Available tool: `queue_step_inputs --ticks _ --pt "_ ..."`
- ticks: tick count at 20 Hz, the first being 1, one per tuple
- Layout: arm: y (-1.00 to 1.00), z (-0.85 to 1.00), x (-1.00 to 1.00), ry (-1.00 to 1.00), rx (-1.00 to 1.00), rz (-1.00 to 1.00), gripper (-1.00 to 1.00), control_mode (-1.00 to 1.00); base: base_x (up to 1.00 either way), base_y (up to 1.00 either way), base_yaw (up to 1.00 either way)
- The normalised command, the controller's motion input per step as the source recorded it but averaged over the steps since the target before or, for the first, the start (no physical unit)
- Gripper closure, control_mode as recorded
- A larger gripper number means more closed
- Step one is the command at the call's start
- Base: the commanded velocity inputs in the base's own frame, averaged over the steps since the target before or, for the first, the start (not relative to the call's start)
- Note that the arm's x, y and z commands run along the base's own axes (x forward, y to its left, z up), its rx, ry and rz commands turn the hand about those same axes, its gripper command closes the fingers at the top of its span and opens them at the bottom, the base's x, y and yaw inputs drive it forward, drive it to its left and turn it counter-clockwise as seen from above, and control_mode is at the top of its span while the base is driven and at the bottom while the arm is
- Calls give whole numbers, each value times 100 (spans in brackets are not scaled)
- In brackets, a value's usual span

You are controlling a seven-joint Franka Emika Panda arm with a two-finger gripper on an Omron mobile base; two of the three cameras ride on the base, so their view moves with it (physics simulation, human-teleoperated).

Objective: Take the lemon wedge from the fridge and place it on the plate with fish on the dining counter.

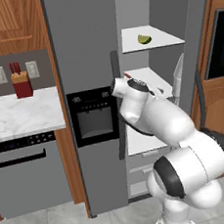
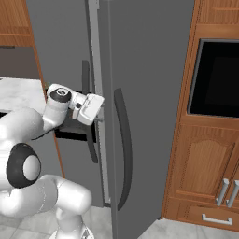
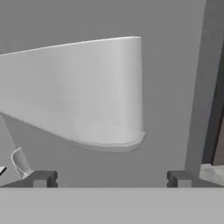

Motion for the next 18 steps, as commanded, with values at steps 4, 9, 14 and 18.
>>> queue_step_inputs --ticks 4,9,14,18 --pt "-70 0 1 0 4 -9 -100 -100 0 0 0" --pt "-98 0 -31 5 10 -14 -100 -100 0 0 0" --pt "-100 0 -66 5 15 -15 -100 -100 0 0 0" --pt "-100 0 -77 1 16 -13 -100 -100 0 0 0"
